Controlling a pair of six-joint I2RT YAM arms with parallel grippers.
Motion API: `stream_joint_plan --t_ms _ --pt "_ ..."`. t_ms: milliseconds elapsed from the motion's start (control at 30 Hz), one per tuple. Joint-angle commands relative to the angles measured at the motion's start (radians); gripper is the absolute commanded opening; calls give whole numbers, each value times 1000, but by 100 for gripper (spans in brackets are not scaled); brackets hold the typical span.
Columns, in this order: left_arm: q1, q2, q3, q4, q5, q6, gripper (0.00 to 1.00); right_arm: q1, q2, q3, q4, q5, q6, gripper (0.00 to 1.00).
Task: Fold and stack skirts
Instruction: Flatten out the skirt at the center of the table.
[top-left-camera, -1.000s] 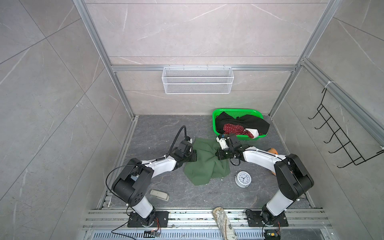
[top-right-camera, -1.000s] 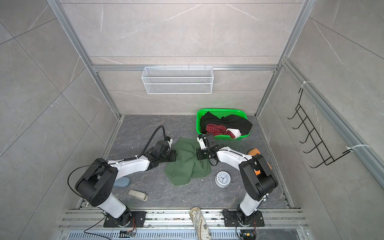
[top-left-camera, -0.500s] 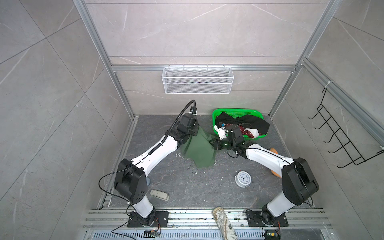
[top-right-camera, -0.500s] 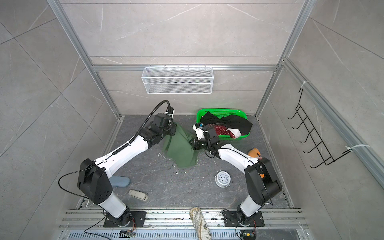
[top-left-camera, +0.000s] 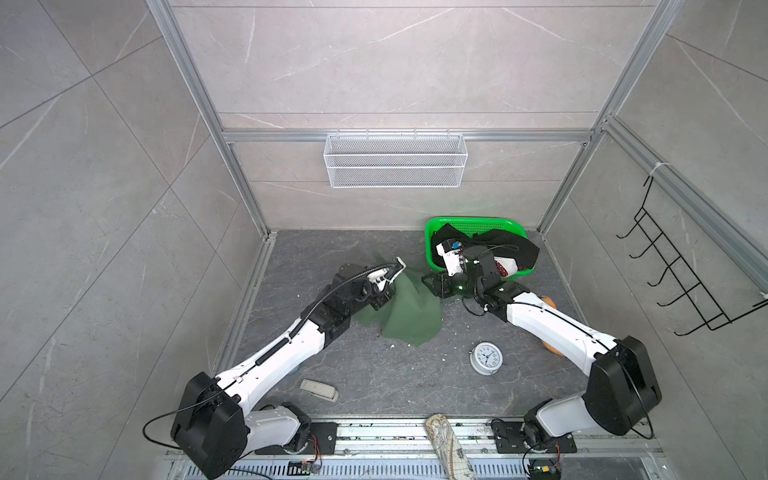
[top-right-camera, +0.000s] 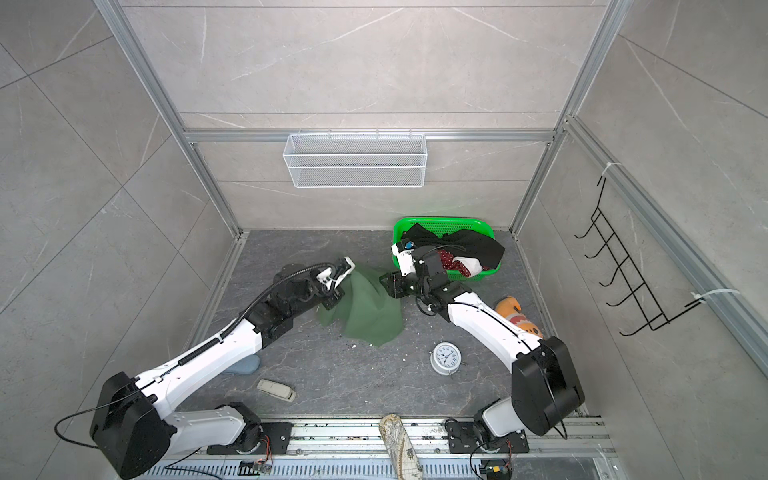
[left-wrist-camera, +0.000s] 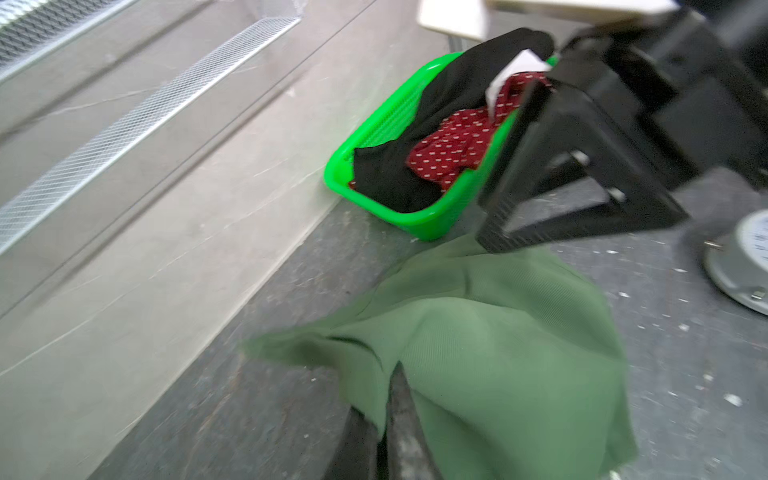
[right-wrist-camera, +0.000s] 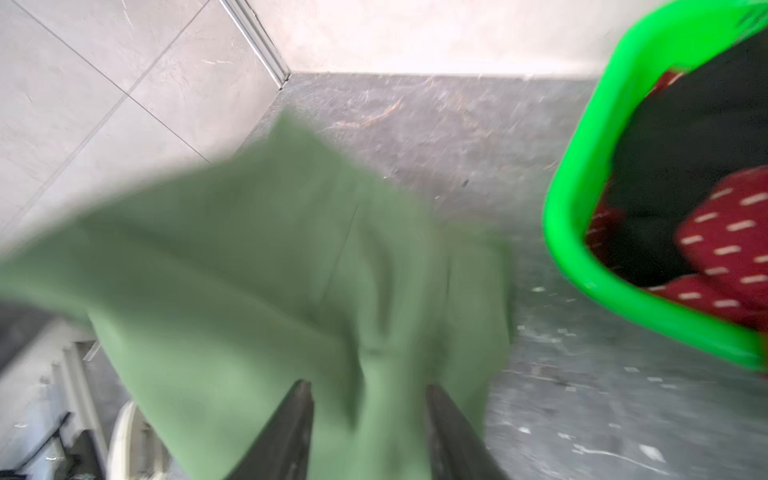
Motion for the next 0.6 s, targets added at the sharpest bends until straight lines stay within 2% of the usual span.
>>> stream_joint_plan --t_ms 0,67,267,567 --pt "-19 -61 -64 46 119 0 0 4 -41 53 -99 77 -68 58" --pt "-36 -79 -102 31 111 -25 0 4 -35 88 -129 83 -89 67" --pt "-96 -89 -130 -37 108 -62 0 4 76 209 -190 21 -119 70" --pt "-209 -11 -171 15 103 -185 0 45 259 329 -261 -54 -167 70"
